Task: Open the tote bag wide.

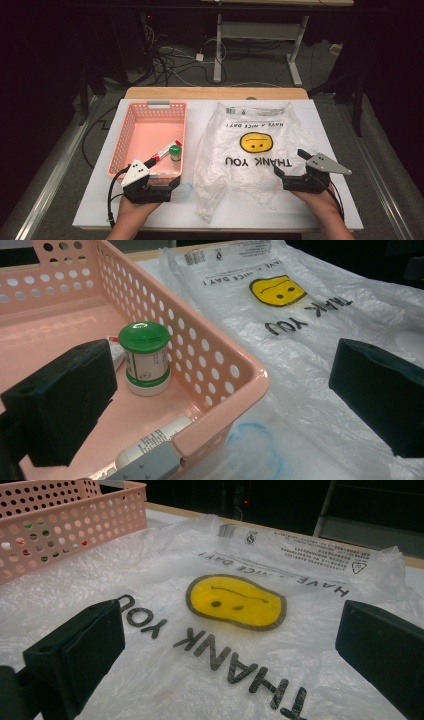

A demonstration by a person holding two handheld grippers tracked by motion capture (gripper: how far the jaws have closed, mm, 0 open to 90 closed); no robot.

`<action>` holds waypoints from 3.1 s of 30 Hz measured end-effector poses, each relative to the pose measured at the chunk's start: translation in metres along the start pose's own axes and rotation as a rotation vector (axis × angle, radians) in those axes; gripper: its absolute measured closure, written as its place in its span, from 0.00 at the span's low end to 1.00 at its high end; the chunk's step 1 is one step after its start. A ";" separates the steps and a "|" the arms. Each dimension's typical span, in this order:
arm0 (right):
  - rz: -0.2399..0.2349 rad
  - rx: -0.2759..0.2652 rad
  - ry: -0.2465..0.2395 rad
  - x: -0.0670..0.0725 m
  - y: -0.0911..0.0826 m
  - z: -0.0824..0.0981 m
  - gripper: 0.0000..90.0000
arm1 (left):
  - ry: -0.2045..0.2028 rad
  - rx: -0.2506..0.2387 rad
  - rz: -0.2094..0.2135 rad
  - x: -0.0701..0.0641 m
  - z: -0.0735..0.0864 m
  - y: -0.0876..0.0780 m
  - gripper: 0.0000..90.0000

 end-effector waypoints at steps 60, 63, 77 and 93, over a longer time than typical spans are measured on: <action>0.229 0.180 0.161 -0.108 -0.037 0.037 0.18 | -0.009 0.030 0.005 0.002 0.001 0.001 0.00; 0.228 0.206 0.171 -0.112 -0.036 0.043 0.21 | -0.009 0.033 0.006 0.002 0.001 0.002 0.00; 0.229 0.305 0.227 -0.120 -0.032 0.060 0.34 | -0.009 0.039 0.015 0.000 0.002 0.002 0.00; 0.264 0.387 0.141 -0.113 -0.025 0.064 0.61 | -0.022 0.048 0.018 0.000 0.004 0.003 0.00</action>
Point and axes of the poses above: each handheld gripper's, and its own axes: y roughly forward along the jaws, z roughly out of its underside, x roughly to its left, the point moved 6 cm from there along y, roughly forward along the jaws, and after that the axes turned 5 degrees about -x, right-handed, at the moved point
